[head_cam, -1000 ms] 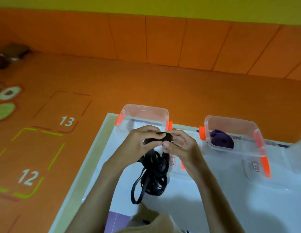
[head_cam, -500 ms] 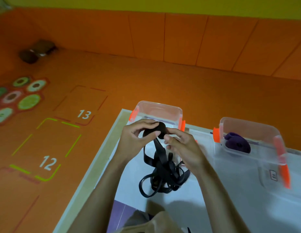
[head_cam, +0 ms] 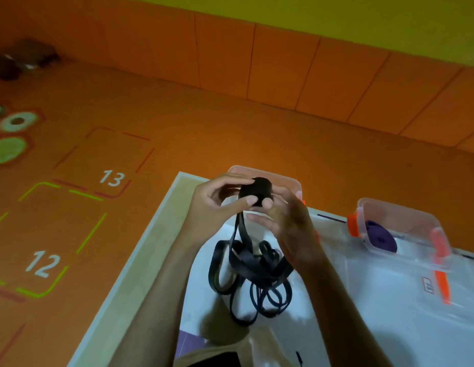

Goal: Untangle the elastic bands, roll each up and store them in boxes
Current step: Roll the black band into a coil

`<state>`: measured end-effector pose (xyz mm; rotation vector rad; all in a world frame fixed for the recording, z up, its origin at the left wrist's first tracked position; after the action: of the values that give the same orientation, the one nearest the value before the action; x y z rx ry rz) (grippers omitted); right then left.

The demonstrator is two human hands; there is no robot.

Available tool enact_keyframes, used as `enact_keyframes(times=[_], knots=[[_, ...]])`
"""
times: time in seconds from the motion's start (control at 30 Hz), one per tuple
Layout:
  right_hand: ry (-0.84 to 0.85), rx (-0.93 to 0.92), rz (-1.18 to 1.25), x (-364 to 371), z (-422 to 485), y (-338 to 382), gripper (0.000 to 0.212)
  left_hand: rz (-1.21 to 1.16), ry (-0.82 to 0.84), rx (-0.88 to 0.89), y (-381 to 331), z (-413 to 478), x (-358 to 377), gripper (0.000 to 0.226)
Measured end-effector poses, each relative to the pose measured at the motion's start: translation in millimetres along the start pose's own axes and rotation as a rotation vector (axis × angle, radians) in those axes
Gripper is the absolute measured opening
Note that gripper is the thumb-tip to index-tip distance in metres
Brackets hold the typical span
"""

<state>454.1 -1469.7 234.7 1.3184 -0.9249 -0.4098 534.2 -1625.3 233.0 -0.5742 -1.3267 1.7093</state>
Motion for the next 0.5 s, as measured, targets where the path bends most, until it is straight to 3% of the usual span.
enact_keyframes(times=[0.1,0.27,0.43,0.5], knots=[[0.004,0.001,0.029,7.2,2.3,-12.7,0.033,-0.043,0.0,-0.014,3.9,4.3,-12.2,0.031],[-0.064,0.045,-0.258,-7.4,0.4,-19.5,0.027,0.091,0.125,-0.058,19.6,3.7,-23.4,0.032],[-0.148,-0.039,-0.218,-18.8,-3.1,-18.5,0.018,0.147,0.178,-0.048,28.9,-1.5,-12.1,0.031],[-0.172,-0.03,-0.131,-19.5,-5.6,-21.3,0.025,0.09,0.134,-0.067,31.2,-3.4,-12.1,0.031]])
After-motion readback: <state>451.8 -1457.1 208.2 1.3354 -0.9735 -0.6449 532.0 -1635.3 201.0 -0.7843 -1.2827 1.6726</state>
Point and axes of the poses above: each hand's wrist, its own z-axis towards the middle knuckle, its own x-axis out of the palm, y = z × x, the point moved 2 cm from there along z, towards the middle knuckle, and after that the axes turned 6 degrees about -y, right-handed, at the moved point
